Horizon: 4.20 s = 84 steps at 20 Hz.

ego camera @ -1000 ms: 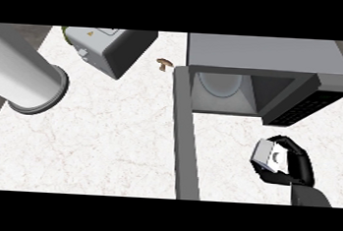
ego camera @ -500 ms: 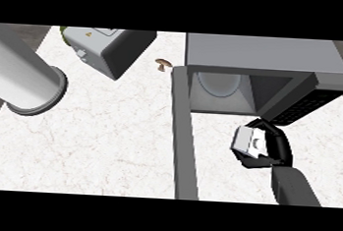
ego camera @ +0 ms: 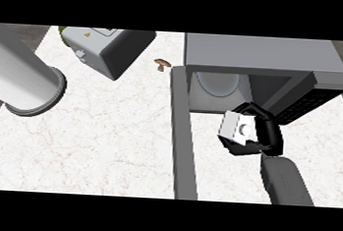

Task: Pick up the milk, place it into the microwave and close the microwave

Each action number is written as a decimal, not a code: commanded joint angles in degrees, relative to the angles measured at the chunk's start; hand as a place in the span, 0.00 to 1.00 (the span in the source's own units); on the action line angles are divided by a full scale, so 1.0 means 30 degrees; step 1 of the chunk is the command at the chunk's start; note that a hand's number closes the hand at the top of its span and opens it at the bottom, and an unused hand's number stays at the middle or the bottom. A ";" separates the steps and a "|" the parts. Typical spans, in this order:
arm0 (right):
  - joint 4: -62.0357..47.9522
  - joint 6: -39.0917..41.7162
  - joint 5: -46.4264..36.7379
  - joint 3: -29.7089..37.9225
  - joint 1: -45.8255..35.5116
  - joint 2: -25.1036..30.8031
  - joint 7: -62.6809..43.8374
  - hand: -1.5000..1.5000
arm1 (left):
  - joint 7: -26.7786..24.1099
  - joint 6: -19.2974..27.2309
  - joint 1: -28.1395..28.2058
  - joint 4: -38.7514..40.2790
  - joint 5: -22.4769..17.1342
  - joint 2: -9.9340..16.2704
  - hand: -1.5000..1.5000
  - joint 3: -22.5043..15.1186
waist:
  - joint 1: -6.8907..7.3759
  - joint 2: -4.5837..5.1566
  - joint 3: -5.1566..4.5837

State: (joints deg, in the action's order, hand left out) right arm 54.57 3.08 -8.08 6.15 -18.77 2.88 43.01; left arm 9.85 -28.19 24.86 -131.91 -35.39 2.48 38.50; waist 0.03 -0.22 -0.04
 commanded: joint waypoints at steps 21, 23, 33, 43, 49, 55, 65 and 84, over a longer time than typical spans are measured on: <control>-0.9985 -0.8466 -0.4339 0.0909 -1.1659 0.0493 -0.3918 1.00 | 0.0215 -0.1071 -0.1143 0.0909 -0.0182 0.0277 0.00 0.0340 | 0.1136 0.0492 0.0041; -1.0905 -0.8557 -0.4303 0.1320 -1.2294 0.1226 -0.4046 1.00 | -0.0069 -0.1672 -0.0517 0.1147 -0.0574 0.0215 0.00 0.0754 | 0.1246 0.0465 0.0034; -1.3070 -1.3522 -0.5349 0.1730 -1.3478 0.2087 -0.2552 1.00 | -0.0331 -0.1327 -0.2090 0.1462 0.0935 -0.0176 0.00 -0.0250 | 0.1836 0.0900 0.0056; -1.5305 -1.5216 -0.6304 0.1543 -1.4331 0.4024 -0.3292 1.00 | -0.0171 -0.1389 -0.3437 0.2577 0.0945 0.0537 0.00 -0.0796 | 0.2379 0.1364 0.0089; -1.7414 -1.9197 -0.7707 0.0624 -1.3908 0.5141 -0.6659 0.00 | -0.0503 -0.1527 -0.3354 0.2828 0.1837 0.0548 0.00 -0.0557 | 0.2812 0.1523 0.0054; -1.6231 -1.6676 -0.7531 0.0636 -1.4429 0.3937 -0.4096 0.00 | -0.0800 -0.1799 -0.3642 0.3230 0.2746 0.0568 0.00 -0.0825 | 0.2740 0.1401 0.0129; -1.5954 -1.3132 -0.6182 0.1839 -1.4959 0.2999 -0.2405 0.00 | -0.0381 -0.2891 -0.4372 0.3505 0.2586 0.0944 0.00 -0.2495 | 0.2469 0.1288 0.0138; -1.5687 -0.4136 -0.1734 0.5626 -1.2206 0.2118 0.1544 0.00 | 0.0578 -0.3798 -0.4152 0.3135 0.3197 -0.0438 1.00 -0.6258 | 0.0770 0.0398 0.0063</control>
State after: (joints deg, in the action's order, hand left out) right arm 7.63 -14.38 -15.41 21.43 -57.00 10.15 46.56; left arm 8.87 -39.65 12.39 -121.69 -24.36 1.20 22.28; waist 3.13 1.41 0.18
